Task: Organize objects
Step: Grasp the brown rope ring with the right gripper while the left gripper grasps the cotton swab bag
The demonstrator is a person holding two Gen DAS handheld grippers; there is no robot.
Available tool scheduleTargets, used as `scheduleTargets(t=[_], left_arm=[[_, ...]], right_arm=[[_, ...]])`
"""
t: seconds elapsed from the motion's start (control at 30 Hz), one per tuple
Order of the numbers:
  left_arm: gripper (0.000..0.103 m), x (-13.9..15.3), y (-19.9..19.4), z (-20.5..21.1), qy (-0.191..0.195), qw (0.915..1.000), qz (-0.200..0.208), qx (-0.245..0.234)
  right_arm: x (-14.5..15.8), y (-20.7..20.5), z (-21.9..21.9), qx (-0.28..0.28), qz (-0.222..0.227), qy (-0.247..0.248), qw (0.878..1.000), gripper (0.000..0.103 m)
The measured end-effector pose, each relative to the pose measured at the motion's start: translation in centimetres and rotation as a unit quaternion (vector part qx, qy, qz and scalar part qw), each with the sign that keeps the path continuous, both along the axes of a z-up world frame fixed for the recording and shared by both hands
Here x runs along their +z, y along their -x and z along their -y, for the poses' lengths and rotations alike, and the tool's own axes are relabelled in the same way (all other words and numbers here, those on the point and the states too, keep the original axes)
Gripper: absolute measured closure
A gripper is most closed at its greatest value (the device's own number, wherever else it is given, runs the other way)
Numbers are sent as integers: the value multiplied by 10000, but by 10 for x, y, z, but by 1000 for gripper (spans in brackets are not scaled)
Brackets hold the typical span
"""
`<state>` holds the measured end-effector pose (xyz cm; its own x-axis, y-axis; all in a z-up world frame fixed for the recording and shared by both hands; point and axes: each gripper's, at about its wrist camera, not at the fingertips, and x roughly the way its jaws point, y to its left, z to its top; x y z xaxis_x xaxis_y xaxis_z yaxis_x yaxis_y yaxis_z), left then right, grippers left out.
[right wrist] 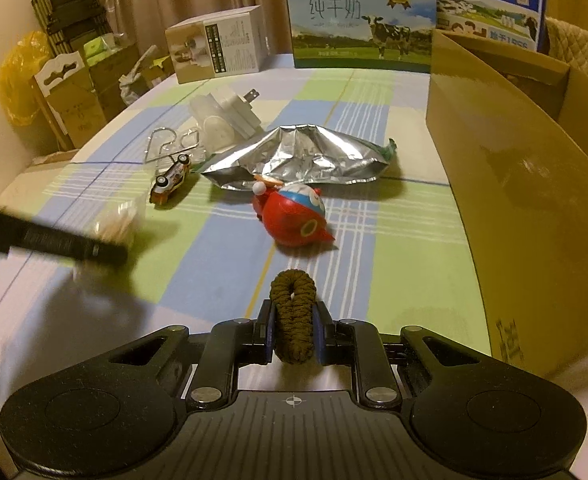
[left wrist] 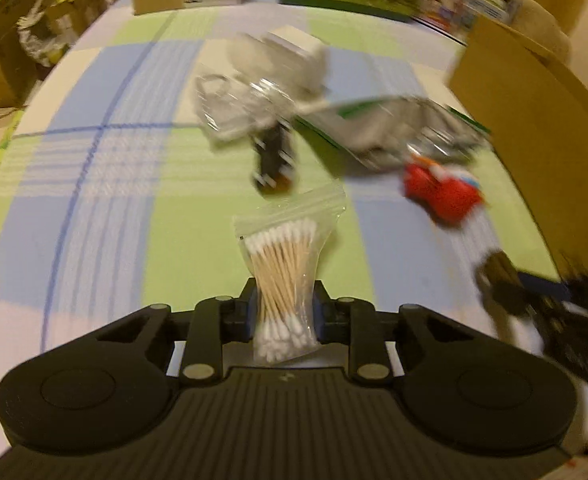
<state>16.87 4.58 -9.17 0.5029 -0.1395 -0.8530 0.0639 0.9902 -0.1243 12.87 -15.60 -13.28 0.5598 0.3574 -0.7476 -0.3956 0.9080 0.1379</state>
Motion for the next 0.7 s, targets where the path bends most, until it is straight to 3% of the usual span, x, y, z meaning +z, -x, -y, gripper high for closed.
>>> scheduleTargets(t=[0.17, 0.23, 0.3, 0.43, 0.6, 0.67, 0.7], left_arm=[[79, 0, 28, 20, -32, 9996, -45, -262], [54, -1, 32, 24, 4, 9996, -65, -273], [48, -1, 32, 22, 89, 9997, -55, -212], [48, -3, 26, 20, 158, 9997, -89, -153], [50, -8, 20, 29, -45, 9995, -132, -286], [54, -9, 20, 35, -252, 9989, -113, -380], [62, -9, 20, 37, -340, 9985, -107, -423]], right_arm=[[3, 13, 8, -93, -74, -45, 9999, 88], [2, 16, 10, -124, -97, -49, 9999, 88], [2, 18, 12, -159, -102, -61, 9998, 88], [1, 17, 14, -202, -100, -100, 9997, 88], [-4, 17, 16, -207, -119, -98, 9997, 88], [-5, 17, 17, -215, -126, -90, 9996, 88], [-5, 17, 18, -221, -133, -95, 9996, 88]])
